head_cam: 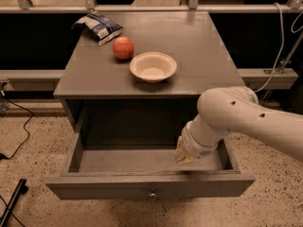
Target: Open top drawer
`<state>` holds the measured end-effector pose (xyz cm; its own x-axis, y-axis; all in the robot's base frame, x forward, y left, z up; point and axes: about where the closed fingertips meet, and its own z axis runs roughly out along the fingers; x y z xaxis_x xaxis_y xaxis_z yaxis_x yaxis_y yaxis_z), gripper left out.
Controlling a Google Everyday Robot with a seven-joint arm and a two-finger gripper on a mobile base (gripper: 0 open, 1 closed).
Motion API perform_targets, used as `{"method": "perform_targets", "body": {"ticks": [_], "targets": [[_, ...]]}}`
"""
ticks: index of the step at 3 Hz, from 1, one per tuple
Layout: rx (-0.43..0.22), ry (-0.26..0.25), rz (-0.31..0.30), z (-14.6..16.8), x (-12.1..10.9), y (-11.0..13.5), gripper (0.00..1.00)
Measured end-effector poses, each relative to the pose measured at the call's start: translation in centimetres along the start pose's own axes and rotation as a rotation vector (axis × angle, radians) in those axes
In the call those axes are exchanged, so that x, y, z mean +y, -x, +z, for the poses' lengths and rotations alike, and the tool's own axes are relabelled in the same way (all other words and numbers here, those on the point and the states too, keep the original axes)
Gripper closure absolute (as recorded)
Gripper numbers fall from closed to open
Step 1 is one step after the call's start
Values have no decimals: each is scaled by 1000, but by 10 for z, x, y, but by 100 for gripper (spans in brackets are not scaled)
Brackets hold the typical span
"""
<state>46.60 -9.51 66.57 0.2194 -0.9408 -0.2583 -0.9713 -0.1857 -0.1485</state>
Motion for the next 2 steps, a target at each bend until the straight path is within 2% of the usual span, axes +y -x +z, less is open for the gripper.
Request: {"method": "perform_targets", "body": {"ticks": [1,2], "targets": [[-22,58,20,-3,25,7,92],[-48,109,37,1,35,8,100]]}}
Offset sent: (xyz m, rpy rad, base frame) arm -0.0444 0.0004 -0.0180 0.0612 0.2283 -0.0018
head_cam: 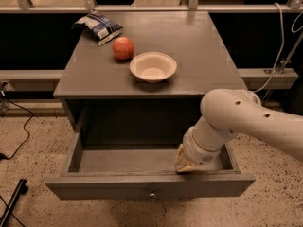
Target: Open top drawer
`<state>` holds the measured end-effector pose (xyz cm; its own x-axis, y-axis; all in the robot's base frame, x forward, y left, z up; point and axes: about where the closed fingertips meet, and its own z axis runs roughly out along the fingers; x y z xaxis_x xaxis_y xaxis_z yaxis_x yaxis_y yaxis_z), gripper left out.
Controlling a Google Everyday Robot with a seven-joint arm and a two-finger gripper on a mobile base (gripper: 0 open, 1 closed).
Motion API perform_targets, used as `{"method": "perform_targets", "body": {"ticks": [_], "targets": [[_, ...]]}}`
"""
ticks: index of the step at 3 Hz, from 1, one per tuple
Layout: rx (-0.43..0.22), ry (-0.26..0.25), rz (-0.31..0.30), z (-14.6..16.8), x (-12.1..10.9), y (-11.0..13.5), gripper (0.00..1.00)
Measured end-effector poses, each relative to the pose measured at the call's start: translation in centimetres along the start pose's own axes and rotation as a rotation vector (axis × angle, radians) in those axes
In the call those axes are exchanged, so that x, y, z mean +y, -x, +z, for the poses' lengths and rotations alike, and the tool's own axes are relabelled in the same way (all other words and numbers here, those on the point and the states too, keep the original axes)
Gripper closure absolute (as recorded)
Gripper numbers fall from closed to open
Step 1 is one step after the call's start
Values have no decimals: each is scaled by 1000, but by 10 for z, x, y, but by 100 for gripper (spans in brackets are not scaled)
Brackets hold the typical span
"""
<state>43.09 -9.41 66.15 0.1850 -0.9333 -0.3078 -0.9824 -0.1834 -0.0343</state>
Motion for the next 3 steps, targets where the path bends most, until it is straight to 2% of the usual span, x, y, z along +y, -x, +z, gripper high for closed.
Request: {"method": "perform_targets", "body": {"ticks": [1,2,3], "targets": [[0,0,0,-5,0,2,100],[-33,42,1,0,-2,3,100],[-33,42,1,-5,-2,5,100]]}}
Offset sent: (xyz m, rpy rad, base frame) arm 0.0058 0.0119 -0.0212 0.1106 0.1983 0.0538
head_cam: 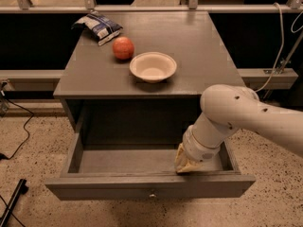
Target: Open top drawer
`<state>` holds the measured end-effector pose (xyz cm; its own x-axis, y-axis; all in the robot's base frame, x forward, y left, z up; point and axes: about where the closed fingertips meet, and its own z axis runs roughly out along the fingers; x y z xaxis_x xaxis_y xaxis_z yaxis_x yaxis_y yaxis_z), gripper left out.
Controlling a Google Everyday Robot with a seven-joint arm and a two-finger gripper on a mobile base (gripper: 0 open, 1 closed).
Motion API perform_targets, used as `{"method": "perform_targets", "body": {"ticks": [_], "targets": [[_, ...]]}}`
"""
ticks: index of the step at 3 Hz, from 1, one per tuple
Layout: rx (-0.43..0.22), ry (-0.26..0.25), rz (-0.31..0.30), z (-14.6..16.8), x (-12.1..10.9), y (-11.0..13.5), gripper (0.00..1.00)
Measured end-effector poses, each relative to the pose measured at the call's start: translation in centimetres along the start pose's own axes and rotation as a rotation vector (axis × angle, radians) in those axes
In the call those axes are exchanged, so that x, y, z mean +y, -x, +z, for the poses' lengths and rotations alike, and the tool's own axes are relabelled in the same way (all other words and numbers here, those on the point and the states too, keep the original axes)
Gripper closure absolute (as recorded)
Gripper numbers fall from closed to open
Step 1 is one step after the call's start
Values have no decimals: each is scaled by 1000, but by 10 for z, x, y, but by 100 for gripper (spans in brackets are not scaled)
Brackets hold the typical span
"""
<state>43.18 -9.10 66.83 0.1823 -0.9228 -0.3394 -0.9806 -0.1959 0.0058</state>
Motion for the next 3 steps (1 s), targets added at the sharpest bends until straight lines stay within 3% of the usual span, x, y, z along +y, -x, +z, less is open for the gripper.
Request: {"method": "perform_targets", "body": {"ticks": [1,2,3], "targets": [[-26,-68,-52,-13,-19,-2,100],[4,-176,-114,-27,-38,-4,100],[28,-302,-153,-56,-23,8,82]]}}
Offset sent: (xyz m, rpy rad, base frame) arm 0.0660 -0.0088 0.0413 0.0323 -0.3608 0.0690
